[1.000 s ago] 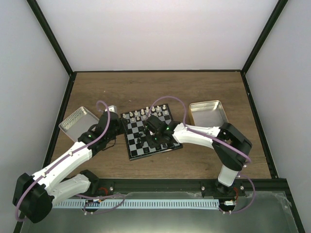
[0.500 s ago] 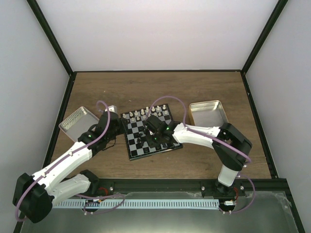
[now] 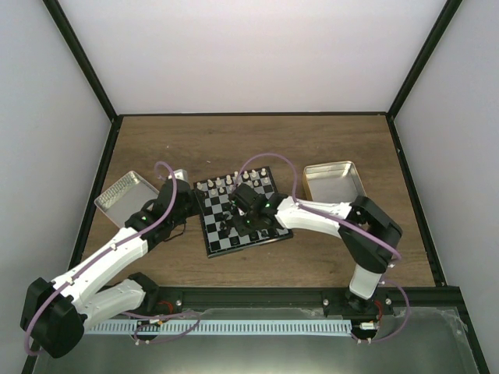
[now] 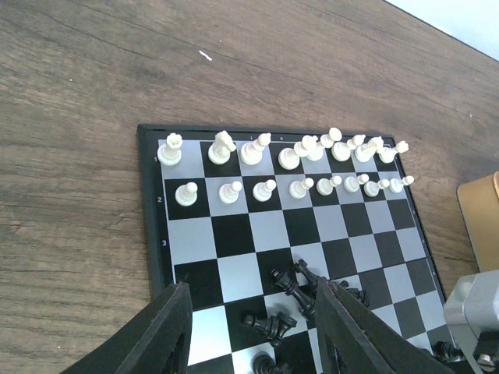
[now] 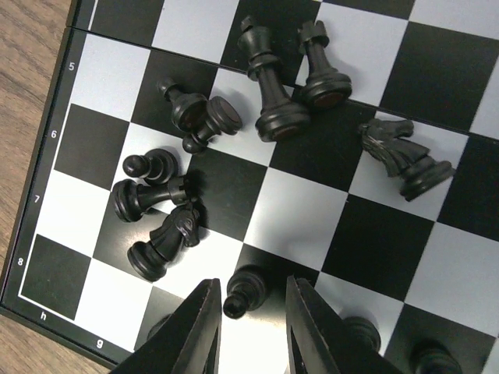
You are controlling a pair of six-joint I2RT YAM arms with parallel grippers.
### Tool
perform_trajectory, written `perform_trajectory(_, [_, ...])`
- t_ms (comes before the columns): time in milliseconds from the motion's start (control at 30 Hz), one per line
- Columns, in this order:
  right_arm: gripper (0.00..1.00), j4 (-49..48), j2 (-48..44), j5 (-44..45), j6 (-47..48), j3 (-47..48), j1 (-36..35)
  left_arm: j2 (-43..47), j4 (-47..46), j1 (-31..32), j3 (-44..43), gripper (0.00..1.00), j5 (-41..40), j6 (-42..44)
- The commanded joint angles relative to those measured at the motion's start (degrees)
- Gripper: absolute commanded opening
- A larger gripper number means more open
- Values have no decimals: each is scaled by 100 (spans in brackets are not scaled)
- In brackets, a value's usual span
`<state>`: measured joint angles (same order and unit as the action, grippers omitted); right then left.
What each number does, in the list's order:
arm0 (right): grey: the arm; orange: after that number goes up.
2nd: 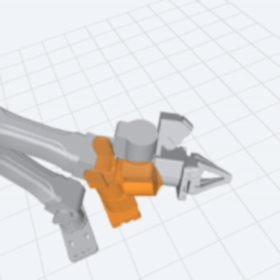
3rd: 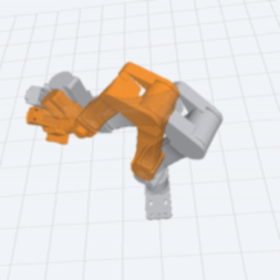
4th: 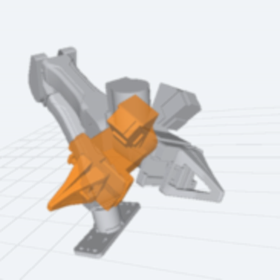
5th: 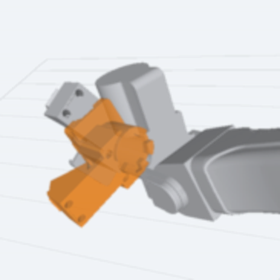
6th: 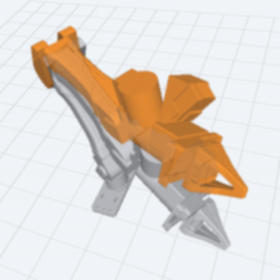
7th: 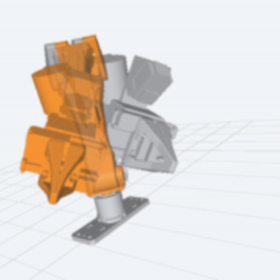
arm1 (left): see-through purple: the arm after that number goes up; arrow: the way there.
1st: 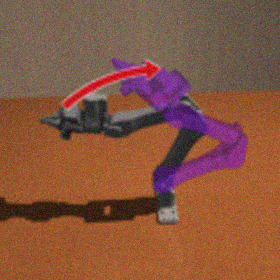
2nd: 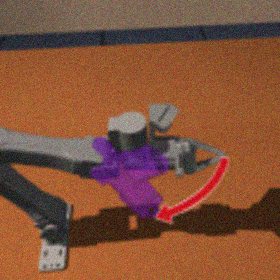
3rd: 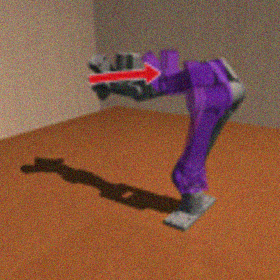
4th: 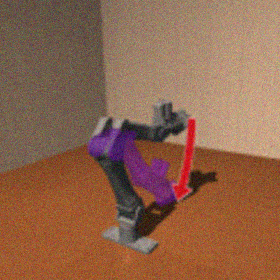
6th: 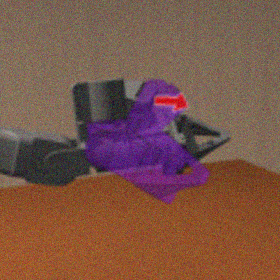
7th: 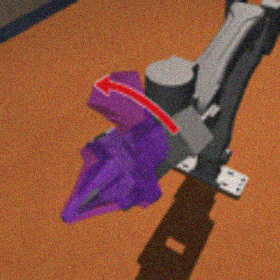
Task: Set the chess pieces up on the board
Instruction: Move the chess piece to the chessboard.
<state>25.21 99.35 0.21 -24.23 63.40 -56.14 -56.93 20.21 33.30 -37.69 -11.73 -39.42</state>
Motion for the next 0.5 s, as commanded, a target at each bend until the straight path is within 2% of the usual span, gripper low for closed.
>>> perform_trajectory(0, [25, -16, 177, -83, 99, 261, -55, 41, -50, -47, 63, 45, -28, 4])
perform_trajectory(200, [24, -34, 284, -175, 129, 261, -55, 33, -61, -43, 78, 46, -29, 7])
perform_trajectory(467, [12, 12, 238, 69, 26, 193, -55, 24, -70, -44, 80, 46, -29, 15])
